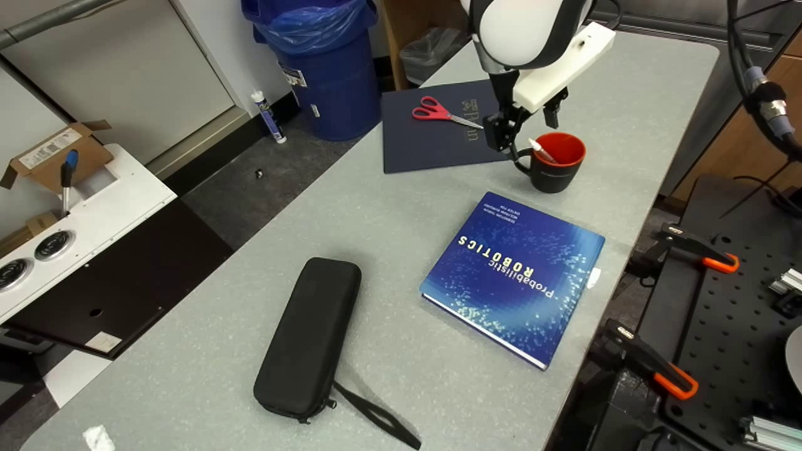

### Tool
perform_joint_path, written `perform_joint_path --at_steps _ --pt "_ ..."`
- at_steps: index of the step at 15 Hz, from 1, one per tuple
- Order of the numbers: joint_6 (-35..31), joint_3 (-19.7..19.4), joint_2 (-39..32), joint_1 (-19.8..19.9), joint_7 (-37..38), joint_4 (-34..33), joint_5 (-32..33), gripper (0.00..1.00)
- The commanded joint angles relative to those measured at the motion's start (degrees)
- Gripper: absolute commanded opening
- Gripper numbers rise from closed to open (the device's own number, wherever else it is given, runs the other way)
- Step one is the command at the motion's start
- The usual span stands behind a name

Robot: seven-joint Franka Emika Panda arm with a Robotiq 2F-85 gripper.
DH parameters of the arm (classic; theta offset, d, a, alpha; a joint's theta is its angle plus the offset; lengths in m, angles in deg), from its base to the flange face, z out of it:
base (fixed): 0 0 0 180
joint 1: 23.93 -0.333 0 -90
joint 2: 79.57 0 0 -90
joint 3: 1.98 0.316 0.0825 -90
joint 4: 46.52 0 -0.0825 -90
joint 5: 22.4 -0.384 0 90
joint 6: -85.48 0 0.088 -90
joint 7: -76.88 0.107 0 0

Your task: Remove the pen from the mug cup and place it on the table

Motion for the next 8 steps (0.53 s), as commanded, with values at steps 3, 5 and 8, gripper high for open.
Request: perform_joint_path --at_steps 3,5,8 --pt "1.5 -2.0 -2.9 -1.6 0.6 -3.2 -1.2 0.74" --pt "1.5 -2.1 -3.3 -1.6 0.5 -3.5 -1.3 0.58" --pt "2.4 -2.2 -2.7 -1.5 0.0 -3.3 -1.7 0.34"
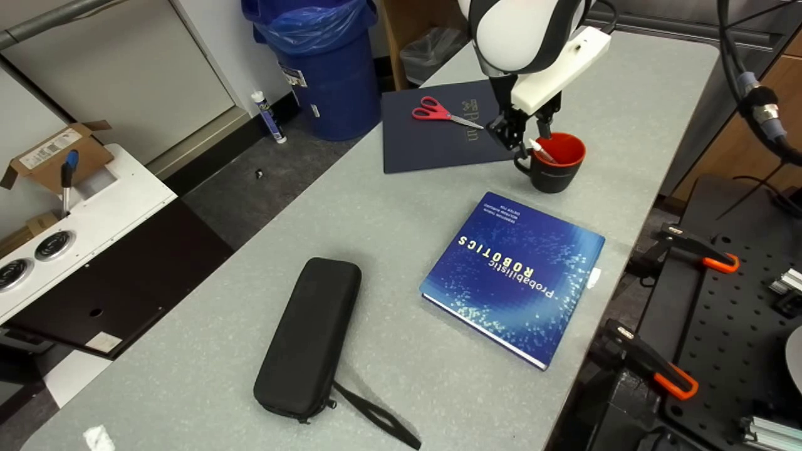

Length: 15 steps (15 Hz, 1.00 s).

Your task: Remove the pen from the mug cup and place it on the table

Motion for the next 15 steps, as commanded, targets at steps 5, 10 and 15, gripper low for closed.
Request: perform_joint_path --at_steps 5,10,15 --pt "6.5 -2.0 1.4 -1.3 0.3 -0.9 -0.9 0.0" --pt "11.4 -2.2 2.5 -1.0 0.3 -1.7 -1.0 0.03" --pt "11.6 -1.8 10.8 0.1 -1.8 0.8 -2.7 0.03"
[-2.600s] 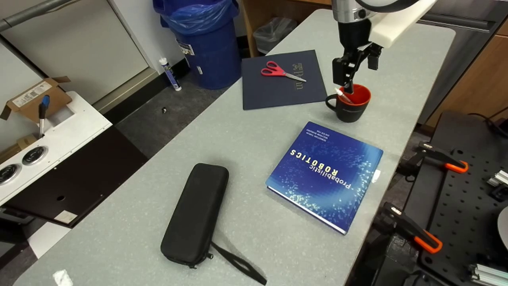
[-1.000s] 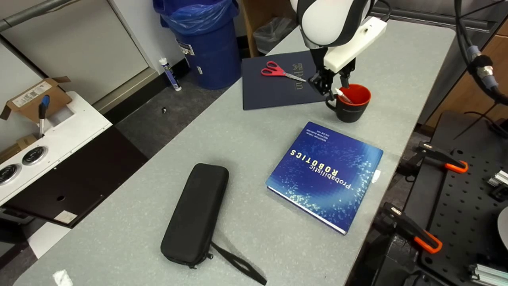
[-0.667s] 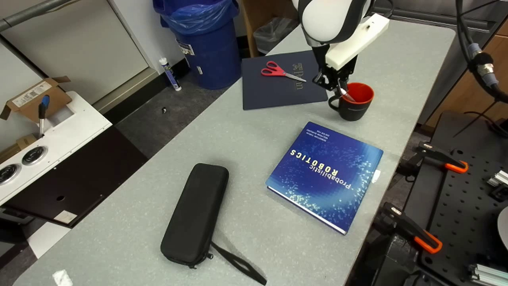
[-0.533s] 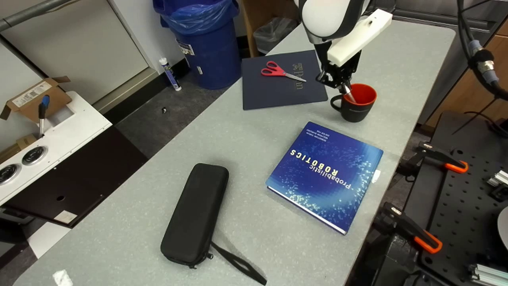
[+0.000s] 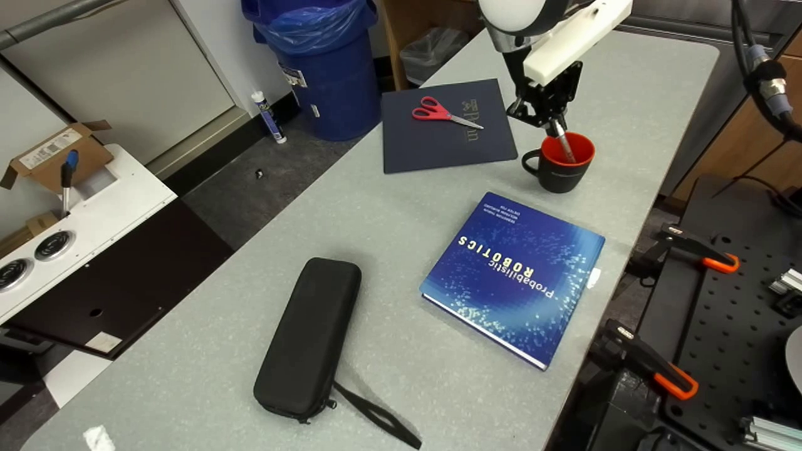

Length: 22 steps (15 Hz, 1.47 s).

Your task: Remove the pen from the mug cup and place it on the table

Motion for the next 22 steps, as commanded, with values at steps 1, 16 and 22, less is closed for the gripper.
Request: perform_joint_path --at_steps 1,16,22 --pt "1.3 -0.2 8.6 0.3 -1.9 2.0 -3.5 0.03" --pt "-3.6 2.8 -9.9 -7.1 10.8 -13.6 -5.7 0.03" --pt "-7.0 0.9 -15.7 -9.5 11.9 -18.2 -6.8 0.03"
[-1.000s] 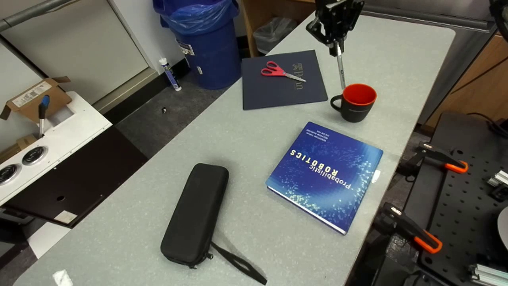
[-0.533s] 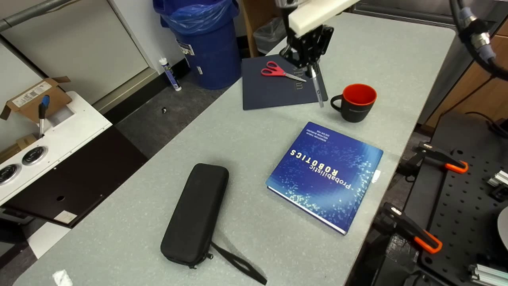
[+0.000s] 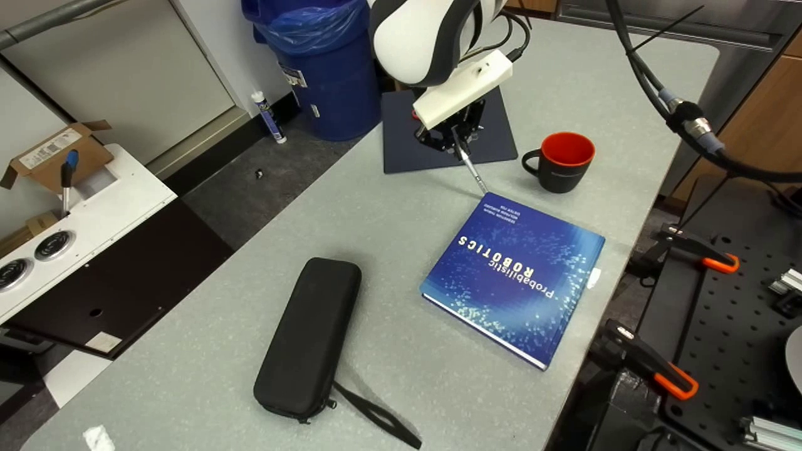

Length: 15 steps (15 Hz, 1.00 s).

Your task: Remove the pen from the mug cup and place it on the table

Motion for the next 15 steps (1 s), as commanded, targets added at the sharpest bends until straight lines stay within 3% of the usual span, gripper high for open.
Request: perform_joint_path --at_steps 1,2,10,15 --pt "-1.0 -1.2 -2.7 -1.9 1.7 -3.1 0.3 0.38" --pt "-1.0 -1.1 -2.9 -2.1 1.5 -3.3 0.2 0.39" --pt "-0.7 -0.9 -3.0 -3.1 0.8 -3.6 -0.5 0.98" --pt "1.8 -0.9 -3.2 -3.0 0.1 -4.2 -0.6 1.0"
